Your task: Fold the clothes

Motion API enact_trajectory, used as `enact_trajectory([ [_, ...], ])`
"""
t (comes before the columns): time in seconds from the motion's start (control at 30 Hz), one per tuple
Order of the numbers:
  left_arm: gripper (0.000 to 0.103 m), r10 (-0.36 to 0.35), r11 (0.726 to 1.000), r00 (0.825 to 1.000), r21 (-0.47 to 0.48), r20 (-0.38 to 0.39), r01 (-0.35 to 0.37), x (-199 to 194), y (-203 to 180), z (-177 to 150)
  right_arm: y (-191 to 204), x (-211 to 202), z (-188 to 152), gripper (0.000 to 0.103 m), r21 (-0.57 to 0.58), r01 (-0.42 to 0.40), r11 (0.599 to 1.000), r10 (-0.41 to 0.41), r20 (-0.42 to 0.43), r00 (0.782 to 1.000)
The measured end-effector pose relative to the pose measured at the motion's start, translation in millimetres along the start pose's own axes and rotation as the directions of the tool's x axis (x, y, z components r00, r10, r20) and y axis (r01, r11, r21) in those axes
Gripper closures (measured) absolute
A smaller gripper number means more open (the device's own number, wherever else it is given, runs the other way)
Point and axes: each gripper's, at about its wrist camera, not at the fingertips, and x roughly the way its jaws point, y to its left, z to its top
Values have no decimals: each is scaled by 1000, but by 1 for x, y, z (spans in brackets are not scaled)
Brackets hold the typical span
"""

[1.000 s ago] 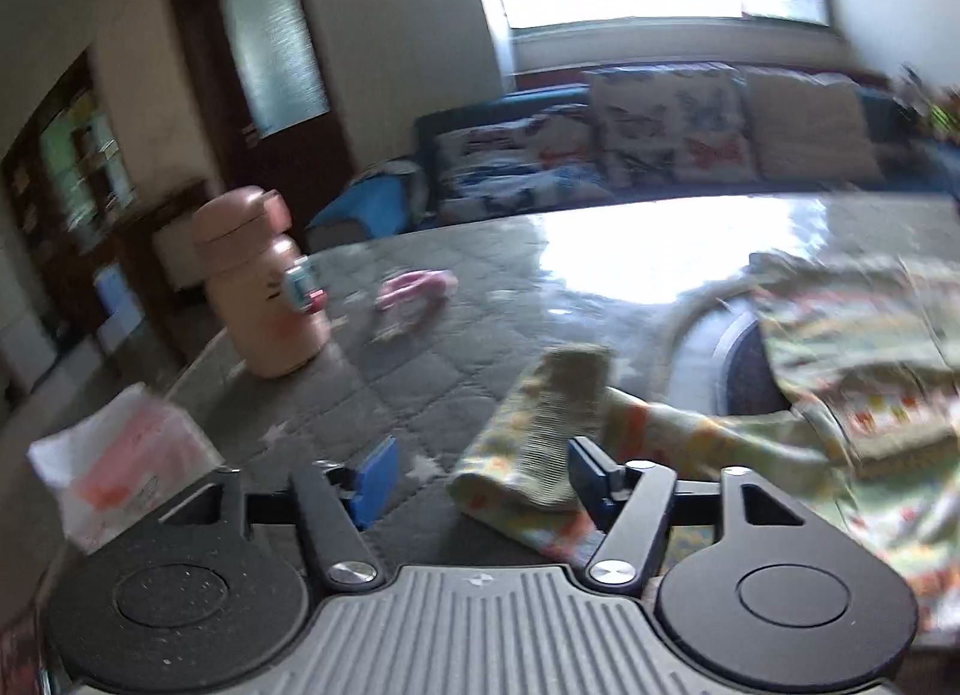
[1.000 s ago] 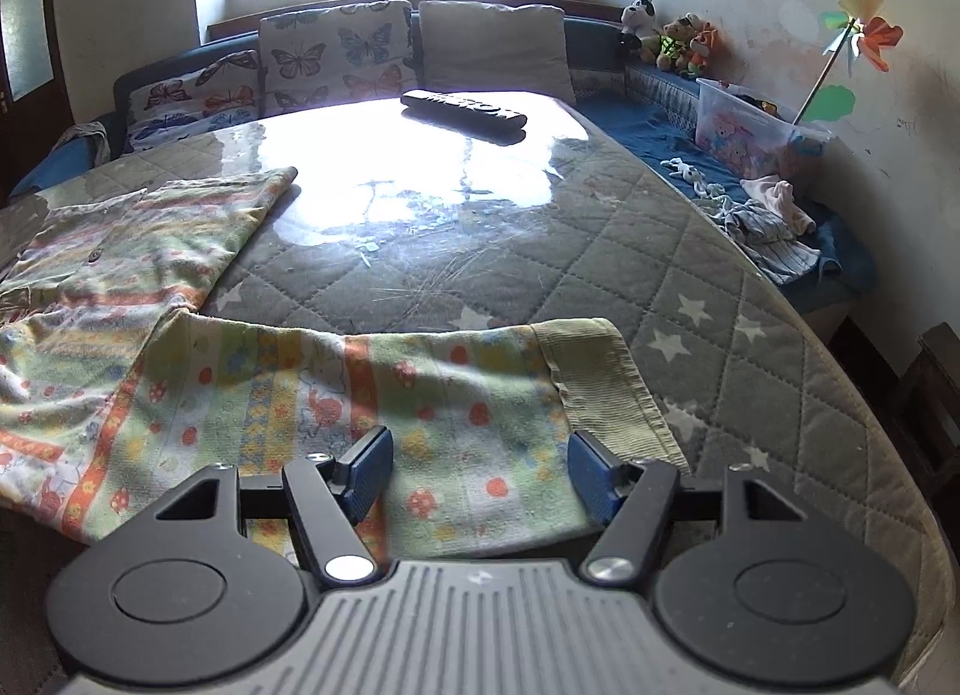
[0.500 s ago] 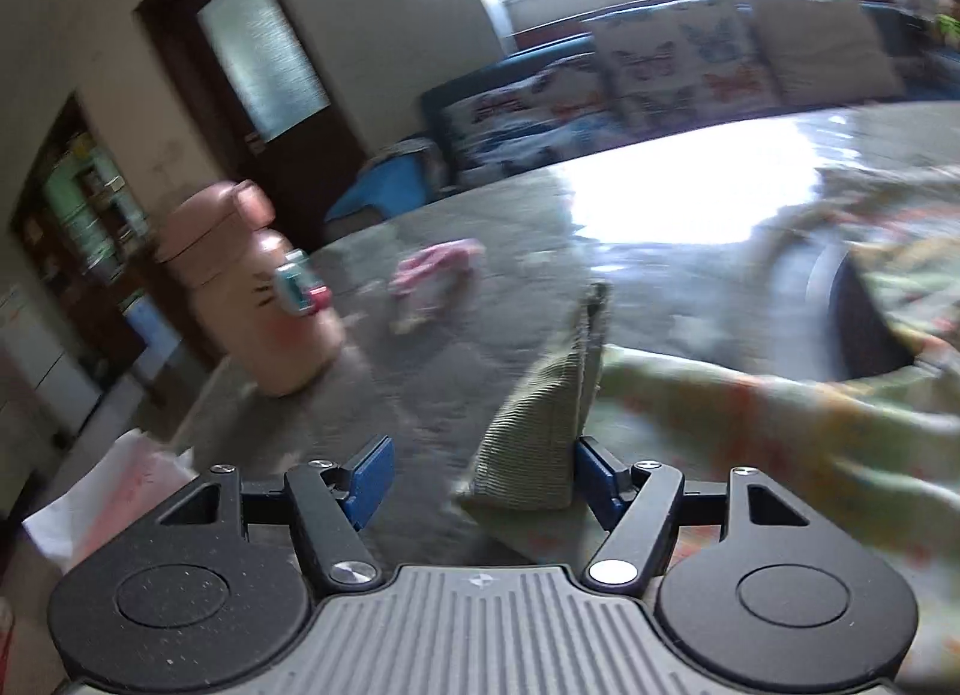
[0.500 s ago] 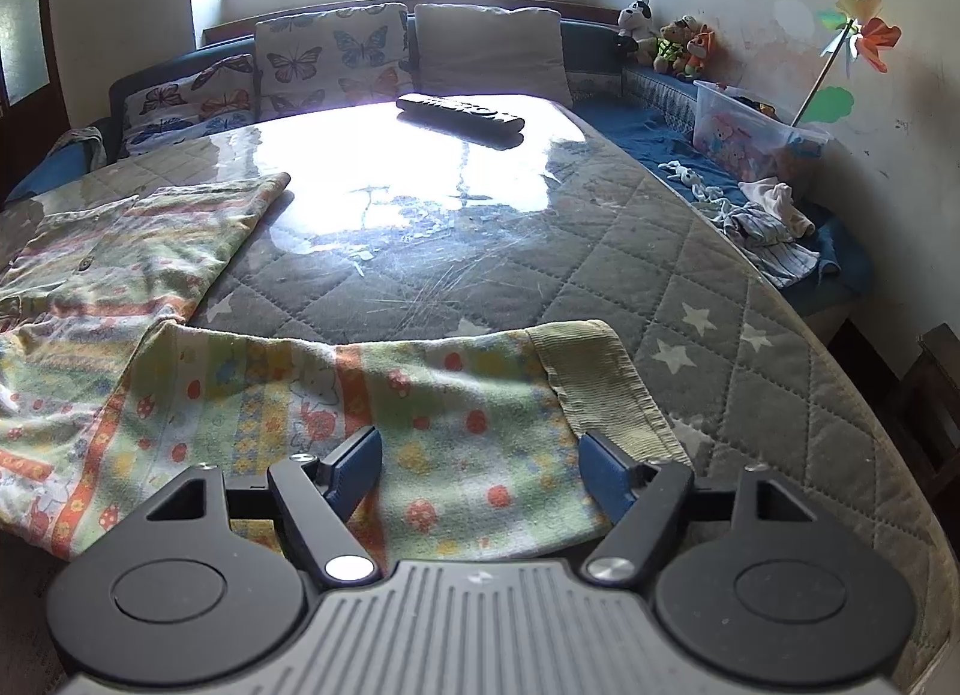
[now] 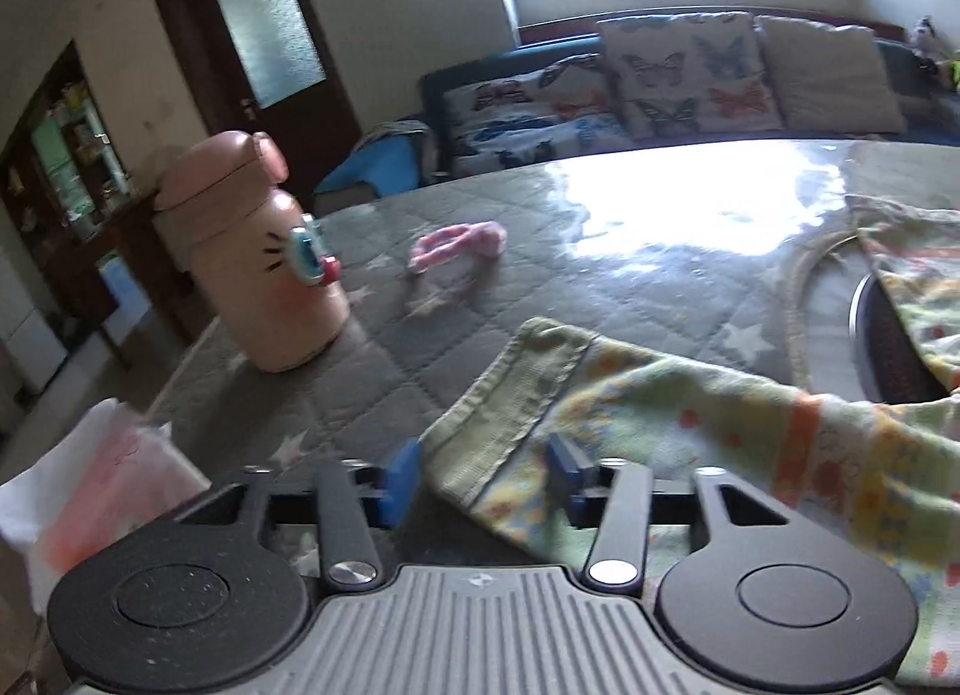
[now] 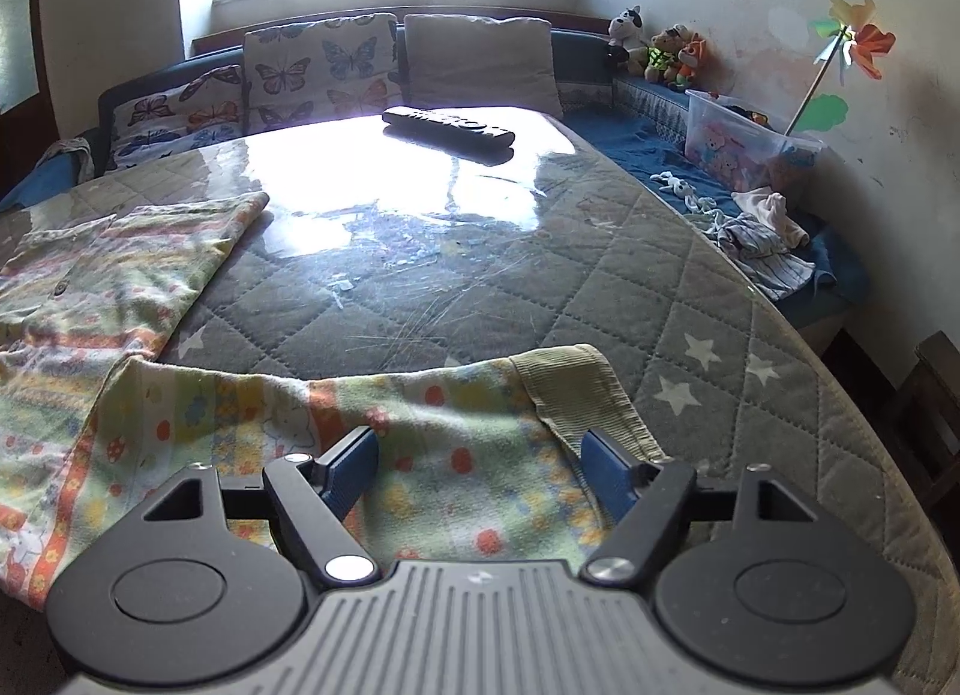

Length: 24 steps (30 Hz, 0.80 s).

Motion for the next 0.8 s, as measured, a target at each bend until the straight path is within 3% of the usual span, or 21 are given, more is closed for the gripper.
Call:
enact_trajectory([
  [0.03, 85, -18, 1000, 1000, 2, -2, 18, 0, -2, 0, -1, 1, 0, 27, 5, -1, 1000, 1, 0, 1000],
  [0.13, 101, -32, 999, 999, 28, -1, 32, -3, -9, -3, -3, 3, 1, 26, 9, -1, 1000, 1, 2, 1000],
  [0.2, 103, -3, 998, 1000, 63, 6, 2, -8, -16, -7, -4, 4, 1, 26, 7, -1, 1000, 1, 4, 1000],
  [0.5, 103, 59, 998, 998, -1, -29, -59, -40, 10, -41, -7, 10, 7, 25, -14, -2, 1000, 2, 16, 1000],
  [0.6, 97, 54, 998, 998, -33, -31, -55, -52, 17, -44, -2, 3, 10, 30, -39, -12, 999, 13, 23, 1000],
  [0.67, 86, 47, 997, 999, -54, -17, -47, -59, 21, -42, 3, -4, 10, 30, -58, -16, 998, 18, 27, 999],
  [0.73, 49, 47, 997, 999, -63, 5, -46, -61, 21, -38, 5, -12, 8, 31, -57, -13, 998, 15, 23, 1000],
  [0.8, 45, 49, 997, 998, -60, 29, -47, -61, 17, -32, 1, -17, 2, 32, -34, -13, 999, 13, 16, 1000],
])
